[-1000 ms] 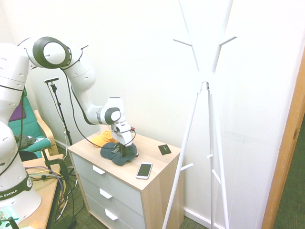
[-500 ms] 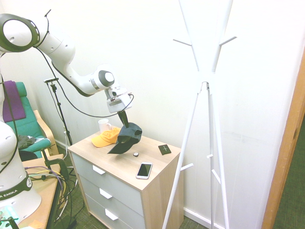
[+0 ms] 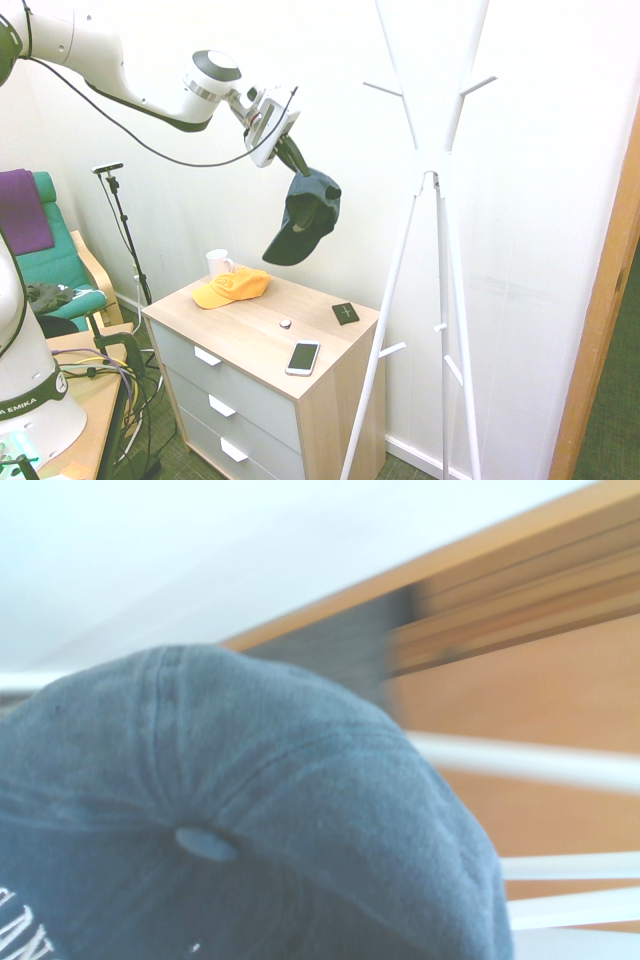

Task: Hang the cap

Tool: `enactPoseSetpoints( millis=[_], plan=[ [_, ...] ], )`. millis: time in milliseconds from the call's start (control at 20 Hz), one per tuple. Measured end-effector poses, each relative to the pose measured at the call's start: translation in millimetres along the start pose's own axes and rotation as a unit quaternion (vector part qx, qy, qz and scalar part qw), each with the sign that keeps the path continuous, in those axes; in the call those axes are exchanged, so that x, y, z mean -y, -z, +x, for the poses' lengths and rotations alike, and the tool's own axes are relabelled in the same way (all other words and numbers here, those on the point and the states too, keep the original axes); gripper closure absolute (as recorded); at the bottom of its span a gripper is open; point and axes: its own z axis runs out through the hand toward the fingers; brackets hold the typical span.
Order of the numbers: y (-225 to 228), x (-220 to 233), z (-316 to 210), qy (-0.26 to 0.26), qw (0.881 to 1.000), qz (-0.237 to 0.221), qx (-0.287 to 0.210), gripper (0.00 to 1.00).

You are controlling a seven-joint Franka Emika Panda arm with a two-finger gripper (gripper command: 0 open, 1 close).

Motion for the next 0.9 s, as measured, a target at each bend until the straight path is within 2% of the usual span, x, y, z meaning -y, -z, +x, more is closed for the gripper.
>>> enactPoseSetpoints(
  millis=[350,700,900],
  plan=[
    [35.0,-83.3,81.8,-0.034,0.996,-0.042,-0.071,1.0],
    [68.8,-167.8,124.9,-0.072,0.991,-0.059,-0.093,1.0],
    [58.4,-198.6,132.2,-0.092,0.99,-0.065,-0.079,1.0]
  ],
)
